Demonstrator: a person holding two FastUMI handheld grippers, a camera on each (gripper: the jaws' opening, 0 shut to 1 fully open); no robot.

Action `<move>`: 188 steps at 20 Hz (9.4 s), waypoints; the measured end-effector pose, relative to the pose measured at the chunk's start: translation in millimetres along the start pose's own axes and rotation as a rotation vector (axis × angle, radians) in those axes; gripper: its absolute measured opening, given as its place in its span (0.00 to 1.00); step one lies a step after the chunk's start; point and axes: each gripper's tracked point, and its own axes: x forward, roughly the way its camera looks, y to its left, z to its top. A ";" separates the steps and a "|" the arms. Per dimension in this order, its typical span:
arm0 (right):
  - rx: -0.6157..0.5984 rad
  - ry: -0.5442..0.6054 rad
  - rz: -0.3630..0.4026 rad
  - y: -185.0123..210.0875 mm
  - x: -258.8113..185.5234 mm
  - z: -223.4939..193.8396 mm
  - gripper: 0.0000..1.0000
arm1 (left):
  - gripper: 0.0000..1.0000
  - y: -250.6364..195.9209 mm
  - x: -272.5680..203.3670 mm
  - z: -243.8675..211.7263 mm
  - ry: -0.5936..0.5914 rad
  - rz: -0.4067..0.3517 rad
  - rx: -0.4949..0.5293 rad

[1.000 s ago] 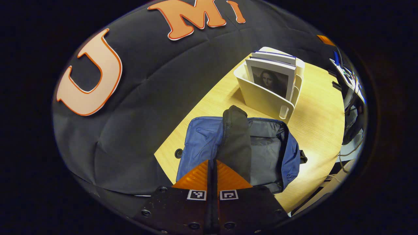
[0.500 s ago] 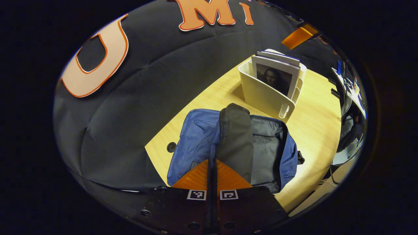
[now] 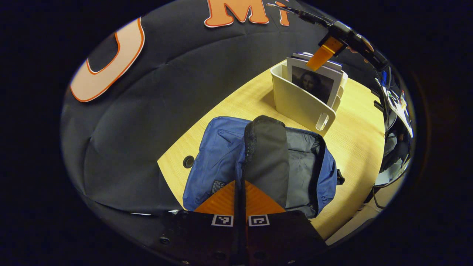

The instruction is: Open the schoolbag, grab two books from the bookshelf and put them into the schoolbag.

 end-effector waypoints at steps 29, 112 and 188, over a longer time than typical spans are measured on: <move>-0.026 -0.136 0.010 -8.2 -98.1 20.6 0.33 | 0.01 -16.8 -1.2 -5.2 0.016 -0.008 -0.005; 1.099 -0.308 0.293 -67.7 -24.2 -177.4 0.94 | 0.00 23.7 -48.5 39.5 -0.083 0.168 0.078; 0.554 -0.198 0.524 60.7 -121.1 -82.5 0.29 | 0.01 42.7 -55.3 34.1 -0.116 0.186 -0.032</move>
